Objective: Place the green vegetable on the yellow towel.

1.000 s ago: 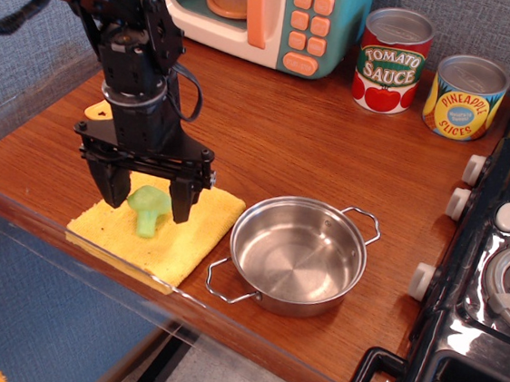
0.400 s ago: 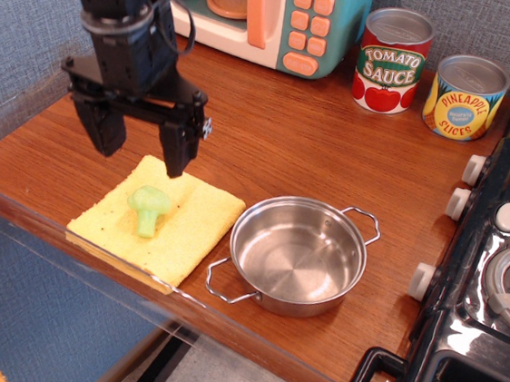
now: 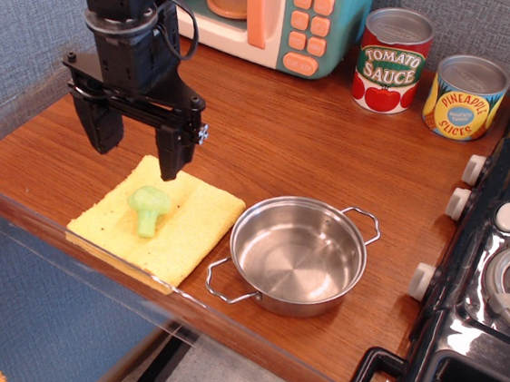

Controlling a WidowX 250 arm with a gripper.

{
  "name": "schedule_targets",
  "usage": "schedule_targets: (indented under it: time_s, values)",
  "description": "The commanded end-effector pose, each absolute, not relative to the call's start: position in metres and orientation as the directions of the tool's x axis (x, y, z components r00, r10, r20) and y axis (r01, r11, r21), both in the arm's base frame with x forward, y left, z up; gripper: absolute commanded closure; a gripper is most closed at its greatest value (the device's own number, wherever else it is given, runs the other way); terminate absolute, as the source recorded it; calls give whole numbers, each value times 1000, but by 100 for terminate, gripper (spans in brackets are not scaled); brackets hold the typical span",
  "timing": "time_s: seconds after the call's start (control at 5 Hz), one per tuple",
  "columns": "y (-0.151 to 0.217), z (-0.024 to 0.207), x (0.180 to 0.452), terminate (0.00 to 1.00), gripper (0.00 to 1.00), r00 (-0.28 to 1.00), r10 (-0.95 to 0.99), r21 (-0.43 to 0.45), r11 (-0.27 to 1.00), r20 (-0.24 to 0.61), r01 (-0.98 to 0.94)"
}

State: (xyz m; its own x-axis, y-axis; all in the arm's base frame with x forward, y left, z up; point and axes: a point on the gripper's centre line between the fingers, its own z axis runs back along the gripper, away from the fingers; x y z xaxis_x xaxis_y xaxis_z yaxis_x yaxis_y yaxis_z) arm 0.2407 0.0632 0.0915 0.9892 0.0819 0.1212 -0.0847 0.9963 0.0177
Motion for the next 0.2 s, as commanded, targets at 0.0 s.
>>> schedule_targets:
  time_s: [0.0]
  values:
    - [62,104,244,100,0,986,75,25,997,148,-80]
